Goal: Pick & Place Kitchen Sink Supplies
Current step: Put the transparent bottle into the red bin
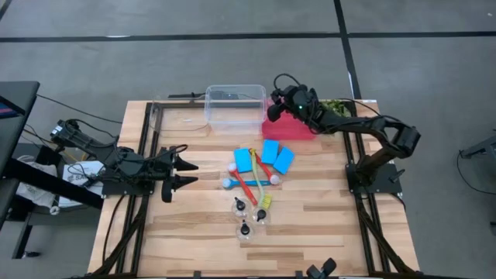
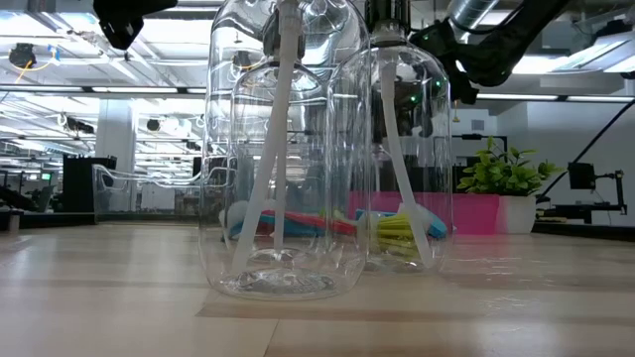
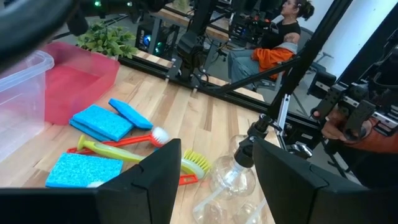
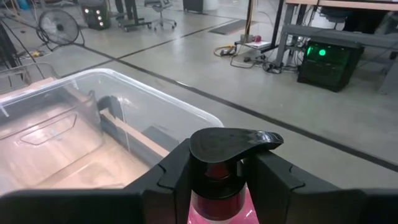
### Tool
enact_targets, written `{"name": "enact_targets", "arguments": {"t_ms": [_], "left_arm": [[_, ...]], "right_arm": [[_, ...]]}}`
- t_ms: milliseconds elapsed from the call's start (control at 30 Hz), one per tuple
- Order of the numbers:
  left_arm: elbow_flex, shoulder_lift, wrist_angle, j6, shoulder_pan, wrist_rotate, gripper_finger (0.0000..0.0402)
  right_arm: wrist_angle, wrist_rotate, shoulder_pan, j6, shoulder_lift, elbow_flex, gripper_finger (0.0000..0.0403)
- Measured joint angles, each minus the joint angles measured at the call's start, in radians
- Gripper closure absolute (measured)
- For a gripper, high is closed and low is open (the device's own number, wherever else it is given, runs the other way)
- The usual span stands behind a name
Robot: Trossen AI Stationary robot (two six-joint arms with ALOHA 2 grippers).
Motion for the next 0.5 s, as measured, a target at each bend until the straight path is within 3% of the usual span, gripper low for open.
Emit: {"name": "enact_targets", "arguments": {"t_ms": [500], "left_arm": [[0.0,0.0,0.001,0.0,0.0,0.0,0.0199]], "right_arm": [[0.005,0.007,0.0,-0.003,0.0,0.0,0.028]]}}
